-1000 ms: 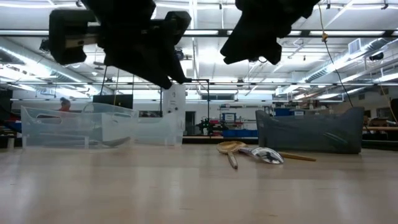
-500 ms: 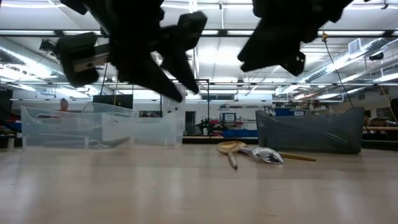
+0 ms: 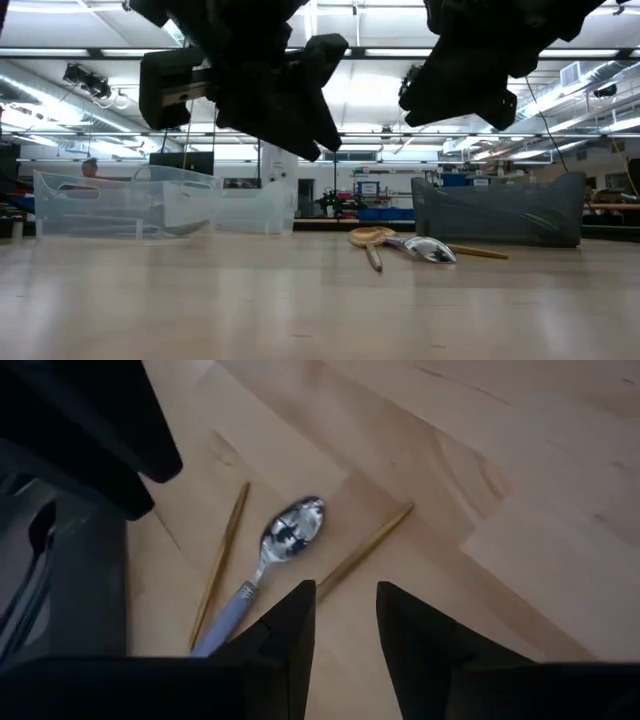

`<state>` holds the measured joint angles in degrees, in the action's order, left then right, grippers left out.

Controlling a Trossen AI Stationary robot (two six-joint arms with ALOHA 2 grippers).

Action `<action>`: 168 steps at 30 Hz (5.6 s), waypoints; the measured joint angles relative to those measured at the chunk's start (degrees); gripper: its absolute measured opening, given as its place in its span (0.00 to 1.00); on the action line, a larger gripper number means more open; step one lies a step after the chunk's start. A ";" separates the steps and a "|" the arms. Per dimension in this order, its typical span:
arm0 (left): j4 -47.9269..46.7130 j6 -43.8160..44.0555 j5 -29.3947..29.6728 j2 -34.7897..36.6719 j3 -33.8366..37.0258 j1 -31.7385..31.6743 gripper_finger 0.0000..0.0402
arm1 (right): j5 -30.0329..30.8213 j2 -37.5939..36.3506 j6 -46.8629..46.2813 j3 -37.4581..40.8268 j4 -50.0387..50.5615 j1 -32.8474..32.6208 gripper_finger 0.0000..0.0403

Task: Sort silverware by color (type)
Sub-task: Put the gold spoon into the top transparent bin

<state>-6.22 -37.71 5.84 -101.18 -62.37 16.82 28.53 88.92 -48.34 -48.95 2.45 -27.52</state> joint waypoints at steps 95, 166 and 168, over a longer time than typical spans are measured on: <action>-13.23 -8.38 -15.30 -19.01 -19.60 -8.01 0.02 | 1.03 -10.92 -6.74 -0.02 20.90 -2.82 0.29; 87.24 49.90 43.40 9.70 37.69 -13.79 0.03 | 12.57 -12.26 39.50 -0.83 0.01 5.94 0.31; 85.88 52.99 46.88 9.64 37.69 -13.79 0.02 | 10.23 -12.26 39.50 -0.83 -0.22 6.54 0.31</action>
<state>79.66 15.28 52.73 -91.54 -24.68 3.03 38.76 76.66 -8.83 -49.78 2.23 -20.98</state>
